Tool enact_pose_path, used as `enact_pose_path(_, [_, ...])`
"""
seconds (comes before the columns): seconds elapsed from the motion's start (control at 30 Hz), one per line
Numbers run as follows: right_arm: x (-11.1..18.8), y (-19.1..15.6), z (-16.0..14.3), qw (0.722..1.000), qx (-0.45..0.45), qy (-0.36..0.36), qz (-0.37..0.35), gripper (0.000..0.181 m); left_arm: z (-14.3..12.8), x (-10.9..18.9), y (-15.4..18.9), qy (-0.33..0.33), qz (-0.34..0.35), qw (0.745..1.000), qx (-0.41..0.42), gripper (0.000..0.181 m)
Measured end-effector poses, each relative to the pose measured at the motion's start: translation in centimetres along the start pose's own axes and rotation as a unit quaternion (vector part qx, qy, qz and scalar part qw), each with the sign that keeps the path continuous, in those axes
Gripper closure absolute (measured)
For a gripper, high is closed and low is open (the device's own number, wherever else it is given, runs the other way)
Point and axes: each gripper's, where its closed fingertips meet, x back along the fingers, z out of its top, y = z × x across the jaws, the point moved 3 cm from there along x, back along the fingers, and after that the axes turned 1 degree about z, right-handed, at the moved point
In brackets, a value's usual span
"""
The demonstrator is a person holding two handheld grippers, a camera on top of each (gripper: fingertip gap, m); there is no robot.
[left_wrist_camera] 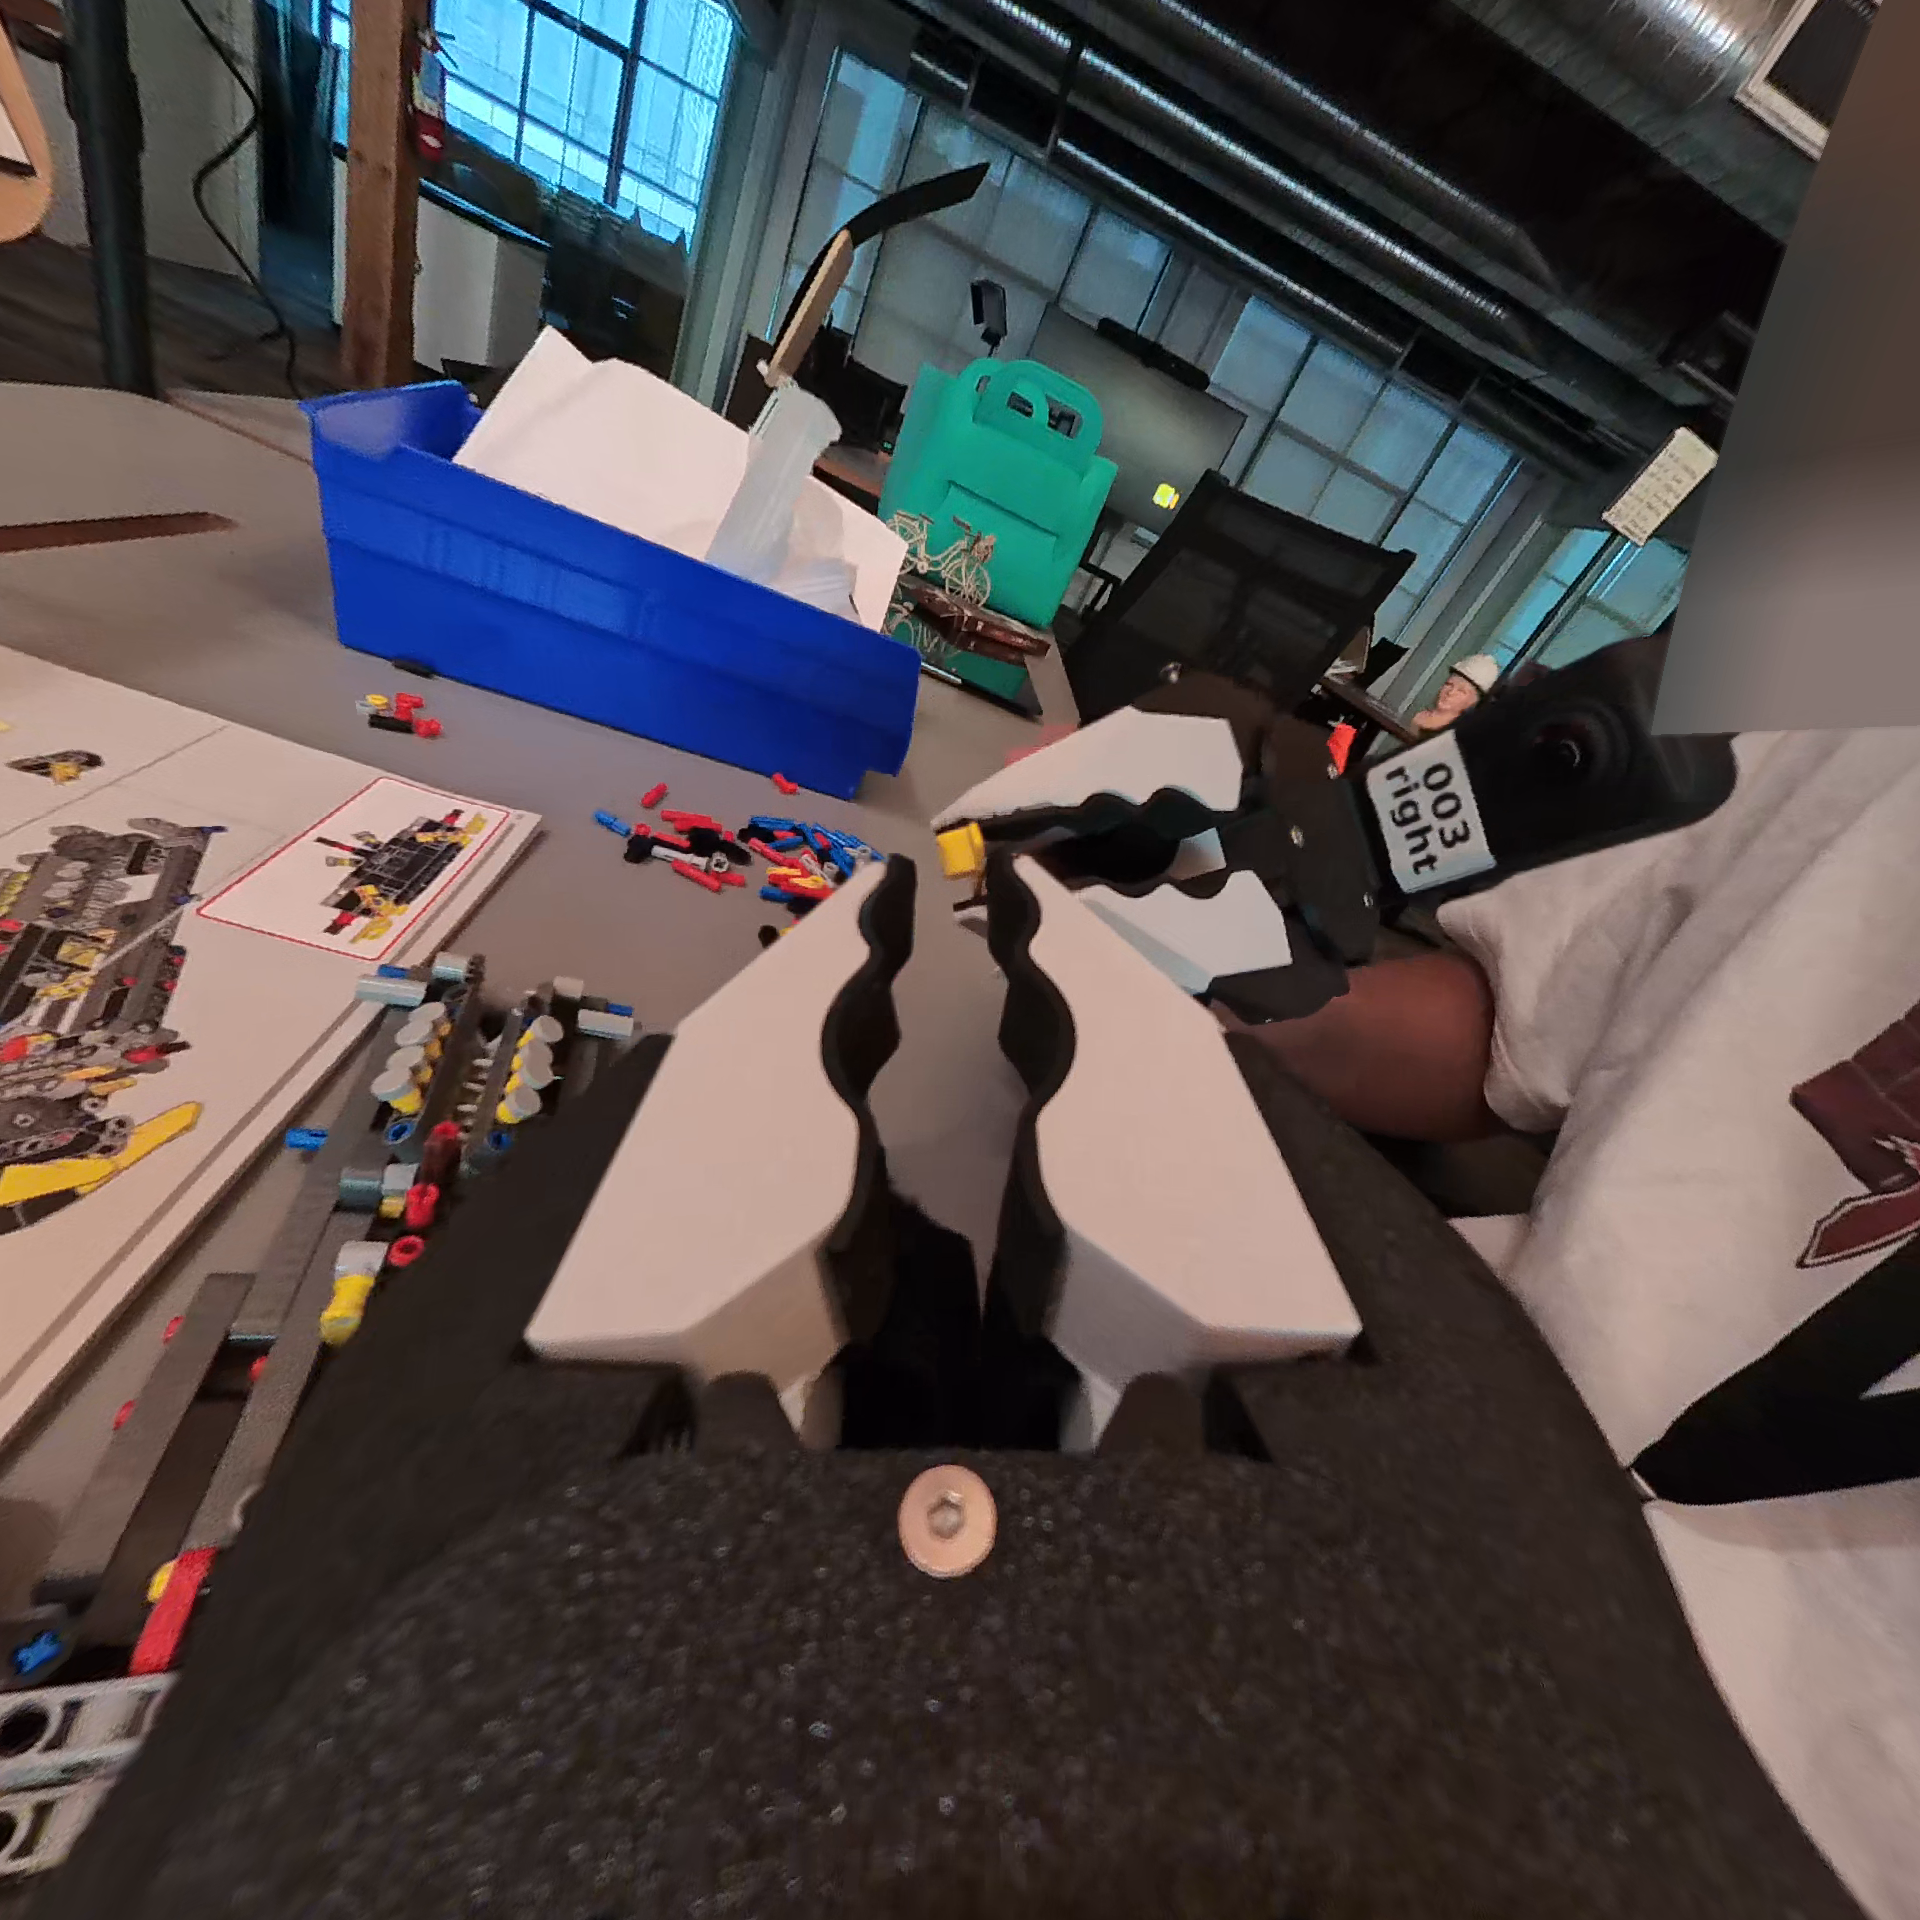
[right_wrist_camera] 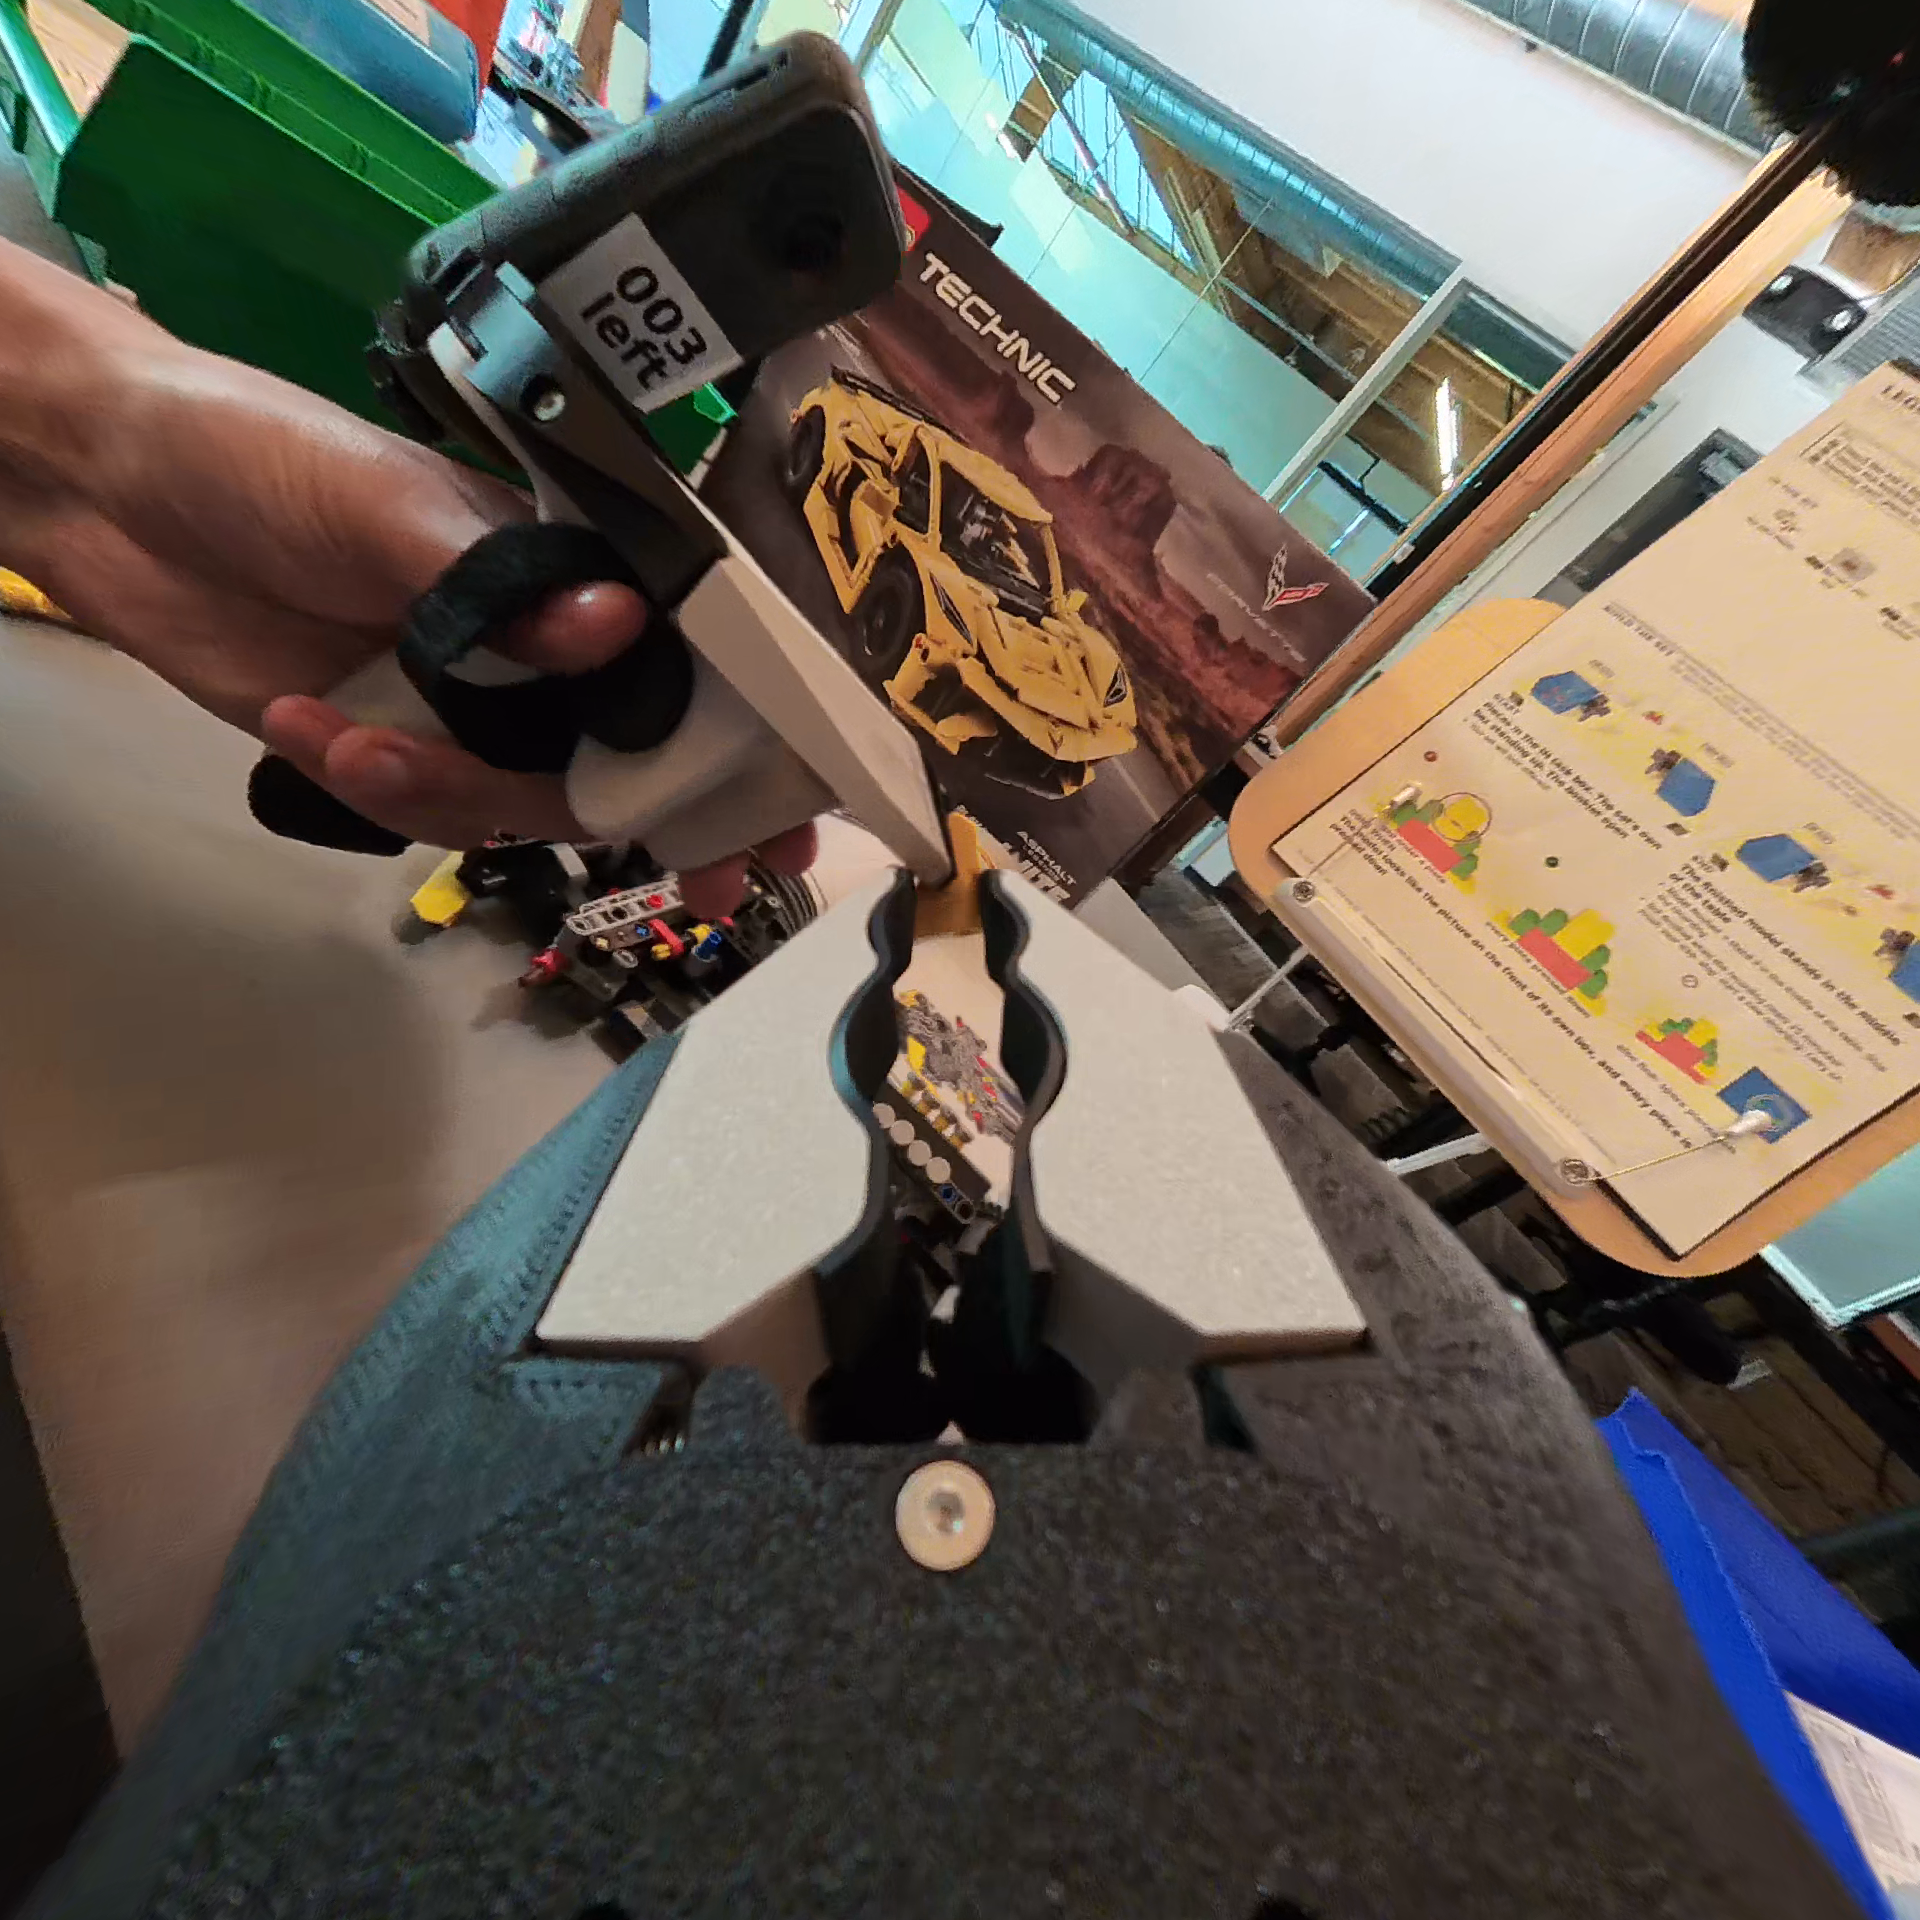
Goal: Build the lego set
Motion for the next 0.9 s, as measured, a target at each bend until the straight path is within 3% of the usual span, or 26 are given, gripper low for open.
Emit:
enact_pose_path(0.2, [-0.1,-0.4,-0.1,1.0,-0.002,0.008,0.006,0.169,-0.2,0.0,0.2,-0.006,-0.003,1.0,-0.009,0.175])
enact_pose_path(0.43, [1.1,0.3,-0.9,0.983,-0.156,0.029,0.097,0.167,-0.2,0.7,0.0,-0.045,0.061,0.98,-0.185,0.175])
enact_pose_path(0.5, [1.7,0.6,-2.9,0.97,-0.187,-0.031,0.153,0.167,-1.0,0.9,-0.4,-0.091,0.085,0.962,-0.245,0.175])
enact_pose_path(0.57, [3.0,0.1,-6.0,0.937,-0.215,-0.14,0.237,0.163,-2.1,0.9,-0.8,-0.135,0.1,0.942,-0.29,0.175])
enact_pose_path(0.63, [4.3,0.3,-9.3,0.9,-0.239,-0.256,0.259,0.149,-3.3,0.8,-0.9,-0.172,0.096,0.932,-0.305,0.175])
enact_pose_path(0.67, [4.7,0.3,-10.3,0.891,-0.243,-0.285,0.258,0.153,-3.8,0.6,-0.9,-0.185,0.093,0.929,-0.306,0.175])
enact_pose_path(0.77, [4.5,-0.3,-11.6,0.888,-0.265,-0.296,0.23,0.162,-5.2,0.1,-1.1,-0.211,0.092,0.924,-0.306,0.175])
enact_pose_path(0.9, [4.2,-1.6,-13.4,0.885,-0.267,-0.331,0.187,0.16,-6.1,-0.2,-1.3,-0.228,0.094,0.92,-0.304,0.175])
